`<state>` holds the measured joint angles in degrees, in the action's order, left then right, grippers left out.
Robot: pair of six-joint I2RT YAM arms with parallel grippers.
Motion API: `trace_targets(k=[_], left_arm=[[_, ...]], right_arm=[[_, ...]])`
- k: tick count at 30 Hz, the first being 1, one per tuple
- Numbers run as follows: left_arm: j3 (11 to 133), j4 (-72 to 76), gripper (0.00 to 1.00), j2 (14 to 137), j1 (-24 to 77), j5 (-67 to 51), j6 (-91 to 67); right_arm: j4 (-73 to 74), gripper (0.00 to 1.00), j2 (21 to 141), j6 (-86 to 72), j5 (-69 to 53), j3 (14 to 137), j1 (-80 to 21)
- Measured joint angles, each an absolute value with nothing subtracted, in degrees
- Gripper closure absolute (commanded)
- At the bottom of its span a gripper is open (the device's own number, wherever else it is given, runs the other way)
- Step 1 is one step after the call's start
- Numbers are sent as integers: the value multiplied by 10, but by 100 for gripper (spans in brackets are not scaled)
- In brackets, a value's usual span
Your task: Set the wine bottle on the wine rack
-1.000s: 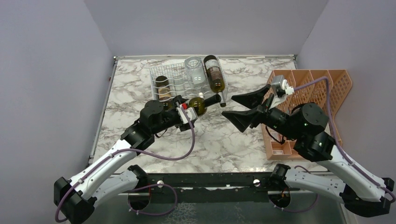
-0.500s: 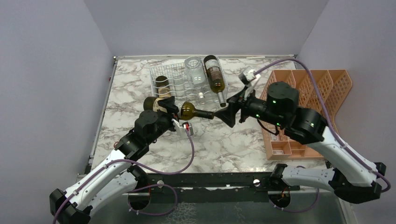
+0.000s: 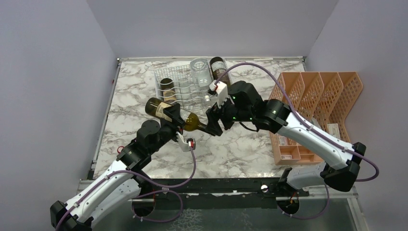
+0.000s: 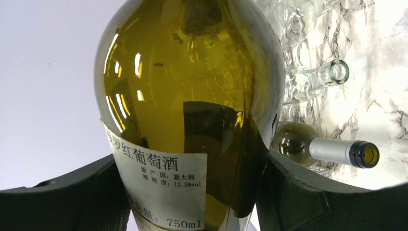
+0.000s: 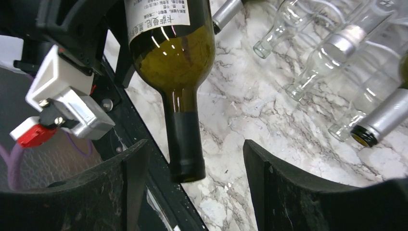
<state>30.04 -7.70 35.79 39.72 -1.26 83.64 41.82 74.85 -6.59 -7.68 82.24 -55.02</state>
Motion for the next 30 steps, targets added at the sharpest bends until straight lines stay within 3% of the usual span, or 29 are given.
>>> trace_targets(k=[20,22,28,30], left_arm=[[291,-81,100,354,397,-42,873],[291,-86,100,354,397,-43,875],[291,-97,100,354,394,-37,875],[291,-96,98,354,394,-36,875]], right_arm=[[386,42,902,-59,-166,822,-564],[385,48,908,-59,-168,822,-568],[390,91,911,-63,-170,822,-571],[391,99,911,-61,-171,822,-570]])
